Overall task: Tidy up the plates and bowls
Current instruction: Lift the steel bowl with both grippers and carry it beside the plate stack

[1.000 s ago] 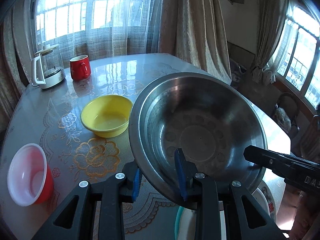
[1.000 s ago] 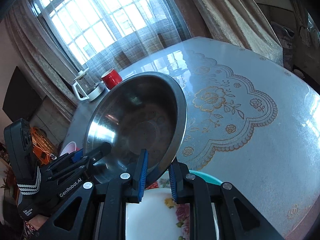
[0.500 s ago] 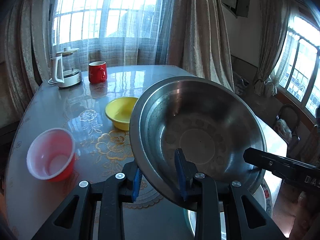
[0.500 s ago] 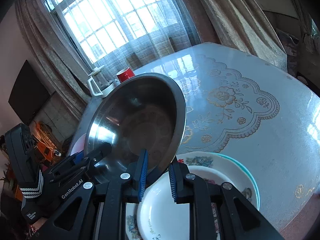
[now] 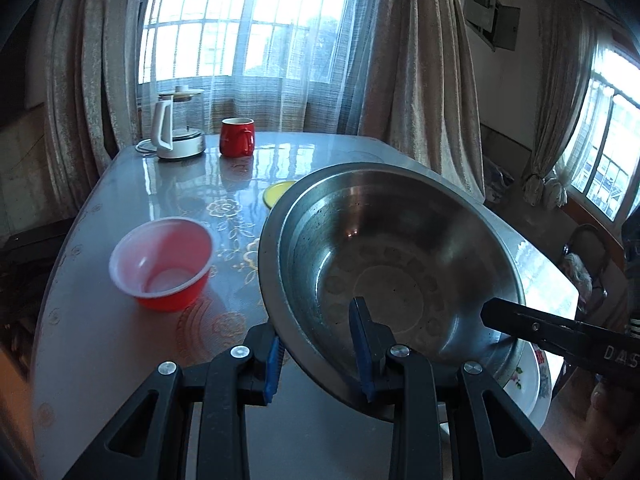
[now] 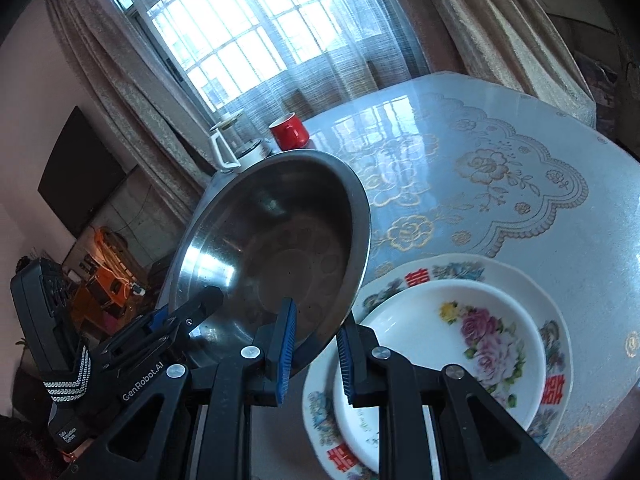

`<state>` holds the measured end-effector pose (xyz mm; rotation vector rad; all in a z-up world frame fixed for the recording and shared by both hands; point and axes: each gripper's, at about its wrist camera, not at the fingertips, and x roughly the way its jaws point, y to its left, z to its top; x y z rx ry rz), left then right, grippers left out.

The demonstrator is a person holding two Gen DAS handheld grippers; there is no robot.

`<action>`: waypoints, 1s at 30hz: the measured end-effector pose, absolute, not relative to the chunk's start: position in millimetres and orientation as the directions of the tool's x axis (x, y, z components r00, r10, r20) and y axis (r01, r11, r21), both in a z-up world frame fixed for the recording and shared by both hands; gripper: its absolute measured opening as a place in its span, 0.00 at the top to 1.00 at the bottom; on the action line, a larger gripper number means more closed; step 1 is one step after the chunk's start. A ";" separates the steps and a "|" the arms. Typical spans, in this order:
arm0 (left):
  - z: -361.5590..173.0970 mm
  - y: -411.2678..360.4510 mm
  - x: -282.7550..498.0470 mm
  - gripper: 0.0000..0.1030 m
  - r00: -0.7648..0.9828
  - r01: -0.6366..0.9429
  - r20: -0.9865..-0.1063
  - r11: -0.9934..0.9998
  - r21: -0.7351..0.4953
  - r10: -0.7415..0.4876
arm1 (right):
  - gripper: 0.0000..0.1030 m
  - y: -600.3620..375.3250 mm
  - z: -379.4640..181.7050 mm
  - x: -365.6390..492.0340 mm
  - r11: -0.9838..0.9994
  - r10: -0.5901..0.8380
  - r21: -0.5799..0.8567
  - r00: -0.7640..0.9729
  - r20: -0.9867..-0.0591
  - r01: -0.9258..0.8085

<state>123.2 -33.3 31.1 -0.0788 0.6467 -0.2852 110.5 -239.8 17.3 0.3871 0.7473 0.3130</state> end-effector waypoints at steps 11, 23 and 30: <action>20.2 -2.5 92.9 0.69 0.763 0.185 -0.592 0.966 -0.183 -0.258 | 0.81 -211.7 7.0 100.0 0.864 0.466 0.467 0.646 -0.605 -0.187; -2.3 24.6 72.9 0.68 0.748 0.116 -0.629 0.975 -0.188 -0.211 | 0.81 -176.4 -7.7 97.5 0.855 0.507 0.465 0.570 -0.647 -0.232; -11.5 30.6 65.3 0.68 0.737 0.094 -0.647 0.977 -0.189 -0.196 | 0.81 -166.5 -18.6 98.9 0.851 0.517 0.470 0.534 -0.669 -0.236</action>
